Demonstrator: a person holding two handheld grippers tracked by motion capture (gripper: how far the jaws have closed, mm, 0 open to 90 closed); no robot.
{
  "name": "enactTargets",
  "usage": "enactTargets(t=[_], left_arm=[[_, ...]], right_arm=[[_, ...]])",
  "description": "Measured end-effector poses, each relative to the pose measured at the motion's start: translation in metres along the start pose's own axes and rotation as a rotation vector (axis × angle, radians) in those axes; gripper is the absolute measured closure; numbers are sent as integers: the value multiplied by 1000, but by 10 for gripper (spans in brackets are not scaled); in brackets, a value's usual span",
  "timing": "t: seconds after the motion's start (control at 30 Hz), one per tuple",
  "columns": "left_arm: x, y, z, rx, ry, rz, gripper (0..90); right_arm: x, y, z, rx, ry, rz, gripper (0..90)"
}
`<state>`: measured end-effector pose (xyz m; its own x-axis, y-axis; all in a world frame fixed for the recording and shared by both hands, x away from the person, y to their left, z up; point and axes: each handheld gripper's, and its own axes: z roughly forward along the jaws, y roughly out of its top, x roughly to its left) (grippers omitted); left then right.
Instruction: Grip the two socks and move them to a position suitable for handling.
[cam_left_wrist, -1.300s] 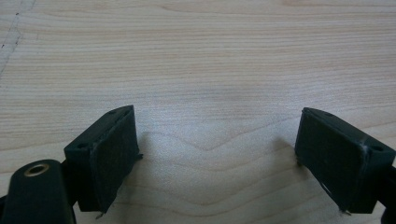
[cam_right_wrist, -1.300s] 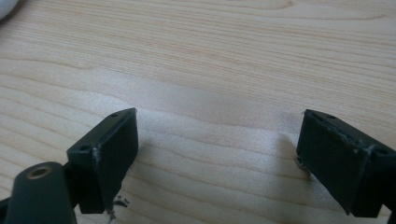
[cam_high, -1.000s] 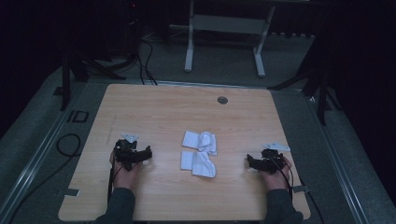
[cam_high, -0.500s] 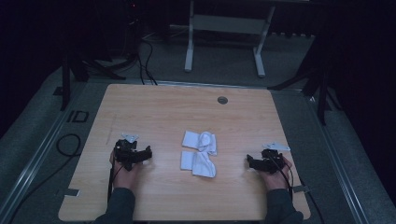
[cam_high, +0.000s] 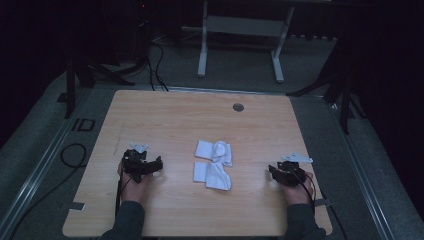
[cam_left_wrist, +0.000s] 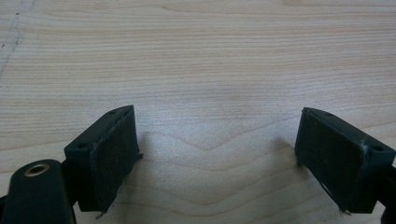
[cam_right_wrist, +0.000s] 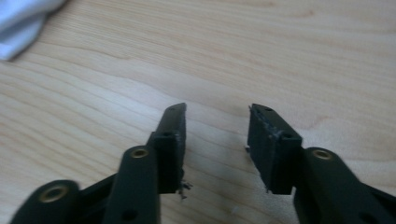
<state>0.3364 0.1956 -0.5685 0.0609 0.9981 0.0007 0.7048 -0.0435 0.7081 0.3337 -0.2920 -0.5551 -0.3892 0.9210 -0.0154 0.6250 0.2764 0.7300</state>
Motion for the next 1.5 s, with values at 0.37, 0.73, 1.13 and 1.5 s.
enactTargets(t=[0.37, 0.73, 1.13, 1.5], left_arm=[[0, 0, 0, 0, 0, 0, 133], [0, 0, 0, 0, 0, 0, 133], [0, 0, 0, 1, 0, 0, 133], [0, 0, 0, 0, 0, 0, 133]], right_arm=[[28, 7, -15, -15, 100, -79, 819], [76, 18, -15, -10, 223, -191, 889], [126, 30, 4, 24, 305, -316, 895], [146, 24, 23, 71, 341, -357, 892]])
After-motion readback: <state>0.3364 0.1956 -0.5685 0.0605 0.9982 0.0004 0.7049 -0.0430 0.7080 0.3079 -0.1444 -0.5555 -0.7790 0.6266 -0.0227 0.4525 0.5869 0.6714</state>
